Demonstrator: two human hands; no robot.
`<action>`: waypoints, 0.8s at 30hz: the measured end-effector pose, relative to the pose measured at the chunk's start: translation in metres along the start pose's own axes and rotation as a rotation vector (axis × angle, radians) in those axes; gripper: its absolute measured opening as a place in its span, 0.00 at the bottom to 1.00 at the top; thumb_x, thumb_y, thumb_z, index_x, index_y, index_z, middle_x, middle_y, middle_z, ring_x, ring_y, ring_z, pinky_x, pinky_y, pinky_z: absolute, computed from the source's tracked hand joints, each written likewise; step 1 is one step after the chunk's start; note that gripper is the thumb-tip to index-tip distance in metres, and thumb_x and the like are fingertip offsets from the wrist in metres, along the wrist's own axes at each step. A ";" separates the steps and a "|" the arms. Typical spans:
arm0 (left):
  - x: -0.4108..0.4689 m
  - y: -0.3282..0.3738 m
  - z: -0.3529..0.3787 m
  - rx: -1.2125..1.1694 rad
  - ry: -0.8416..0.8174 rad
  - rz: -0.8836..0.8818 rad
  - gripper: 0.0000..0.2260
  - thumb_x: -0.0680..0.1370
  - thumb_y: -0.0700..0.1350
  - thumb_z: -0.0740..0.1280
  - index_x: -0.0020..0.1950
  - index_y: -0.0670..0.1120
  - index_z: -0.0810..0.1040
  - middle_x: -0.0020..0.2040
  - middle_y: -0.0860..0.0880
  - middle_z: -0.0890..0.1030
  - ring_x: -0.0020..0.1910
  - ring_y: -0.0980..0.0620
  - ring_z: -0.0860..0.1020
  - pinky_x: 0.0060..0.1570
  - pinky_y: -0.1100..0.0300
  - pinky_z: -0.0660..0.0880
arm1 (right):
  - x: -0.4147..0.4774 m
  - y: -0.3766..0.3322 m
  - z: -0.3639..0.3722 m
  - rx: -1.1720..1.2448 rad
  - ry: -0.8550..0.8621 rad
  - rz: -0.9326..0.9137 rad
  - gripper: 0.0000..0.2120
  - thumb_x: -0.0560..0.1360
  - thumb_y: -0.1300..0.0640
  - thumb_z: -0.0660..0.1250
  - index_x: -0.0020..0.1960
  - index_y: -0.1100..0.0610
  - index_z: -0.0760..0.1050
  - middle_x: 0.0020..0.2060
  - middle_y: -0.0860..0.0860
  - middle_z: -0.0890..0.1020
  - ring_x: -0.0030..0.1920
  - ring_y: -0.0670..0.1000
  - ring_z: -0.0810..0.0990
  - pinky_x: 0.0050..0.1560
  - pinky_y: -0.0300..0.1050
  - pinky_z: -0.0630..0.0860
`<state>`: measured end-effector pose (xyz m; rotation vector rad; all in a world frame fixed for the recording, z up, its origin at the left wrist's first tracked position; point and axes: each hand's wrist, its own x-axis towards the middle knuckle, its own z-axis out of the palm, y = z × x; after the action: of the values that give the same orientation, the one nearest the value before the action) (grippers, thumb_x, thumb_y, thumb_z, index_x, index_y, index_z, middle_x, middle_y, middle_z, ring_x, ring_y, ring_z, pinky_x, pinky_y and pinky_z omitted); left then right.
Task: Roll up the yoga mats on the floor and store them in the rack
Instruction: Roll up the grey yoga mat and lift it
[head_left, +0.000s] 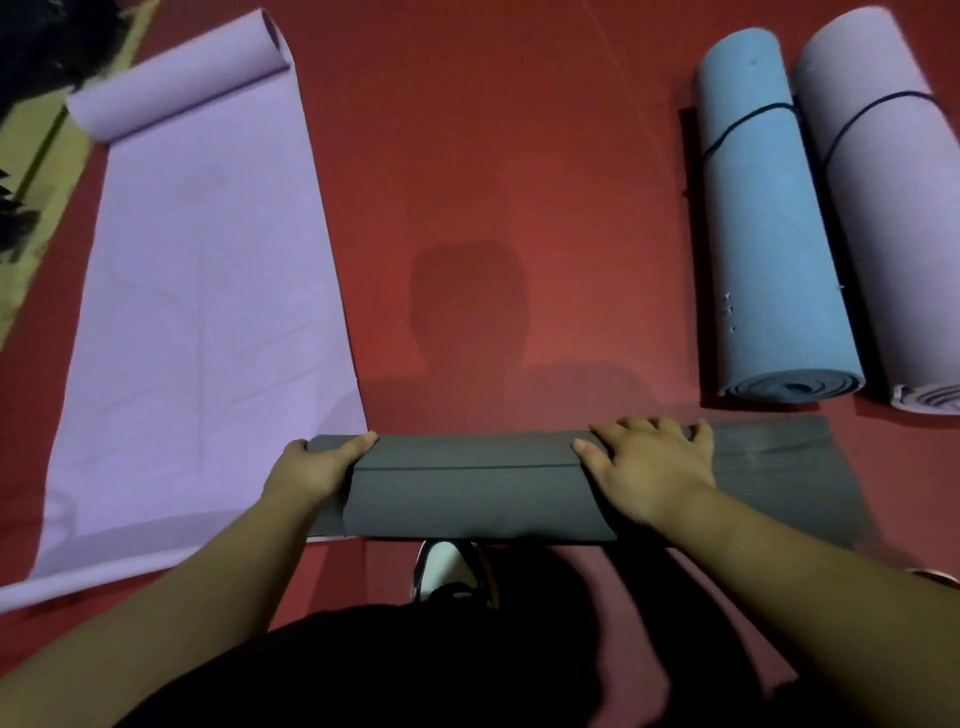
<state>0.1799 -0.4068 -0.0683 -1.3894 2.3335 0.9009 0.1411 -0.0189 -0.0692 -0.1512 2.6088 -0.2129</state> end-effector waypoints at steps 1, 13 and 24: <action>0.002 -0.001 -0.002 -0.036 -0.001 0.000 0.60 0.48 0.81 0.73 0.70 0.45 0.73 0.64 0.44 0.80 0.59 0.40 0.79 0.63 0.42 0.76 | 0.000 -0.011 0.001 0.004 -0.016 -0.030 0.31 0.79 0.29 0.43 0.73 0.39 0.69 0.70 0.46 0.75 0.71 0.57 0.69 0.74 0.69 0.54; -0.146 0.166 -0.083 -0.172 0.298 0.840 0.43 0.63 0.66 0.78 0.73 0.53 0.69 0.66 0.48 0.75 0.65 0.49 0.74 0.68 0.54 0.71 | -0.017 -0.079 -0.145 0.647 0.081 -0.114 0.33 0.77 0.27 0.48 0.77 0.39 0.65 0.76 0.47 0.70 0.76 0.56 0.67 0.77 0.61 0.58; -0.382 0.256 -0.137 0.105 0.307 1.722 0.45 0.66 0.61 0.79 0.78 0.51 0.65 0.73 0.52 0.67 0.74 0.49 0.62 0.75 0.47 0.62 | -0.165 0.005 -0.352 1.448 0.137 -0.380 0.29 0.79 0.29 0.54 0.63 0.45 0.82 0.57 0.48 0.86 0.62 0.53 0.83 0.68 0.60 0.72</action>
<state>0.1590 -0.1432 0.3318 0.9896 3.3900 0.7542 0.1064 0.0536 0.3111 -0.0937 1.8873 -2.1179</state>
